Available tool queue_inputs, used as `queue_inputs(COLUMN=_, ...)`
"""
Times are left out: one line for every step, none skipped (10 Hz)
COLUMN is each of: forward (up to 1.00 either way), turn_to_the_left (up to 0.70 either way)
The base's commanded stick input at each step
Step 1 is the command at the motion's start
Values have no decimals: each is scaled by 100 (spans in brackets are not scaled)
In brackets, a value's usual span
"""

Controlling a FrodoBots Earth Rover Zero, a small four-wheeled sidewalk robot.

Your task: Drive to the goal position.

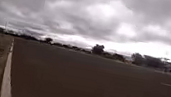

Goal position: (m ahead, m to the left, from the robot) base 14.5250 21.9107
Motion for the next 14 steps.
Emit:
queue_inputs(forward=0, turn_to_the_left=85)
queue_inputs(forward=0, turn_to_the_left=85)
queue_inputs(forward=0, turn_to_the_left=85)
queue_inputs(forward=0, turn_to_the_left=85)
queue_inputs(forward=0, turn_to_the_left=85)
queue_inputs(forward=0, turn_to_the_left=85)
queue_inputs(forward=0, turn_to_the_left=85)
queue_inputs(forward=0, turn_to_the_left=85)
queue_inputs(forward=0, turn_to_the_left=85)
queue_inputs(forward=0, turn_to_the_left=85)
queue_inputs(forward=0, turn_to_the_left=85)
queue_inputs(forward=0, turn_to_the_left=85)
queue_inputs(forward=0, turn_to_the_left=85)
queue_inputs(forward=0, turn_to_the_left=85)
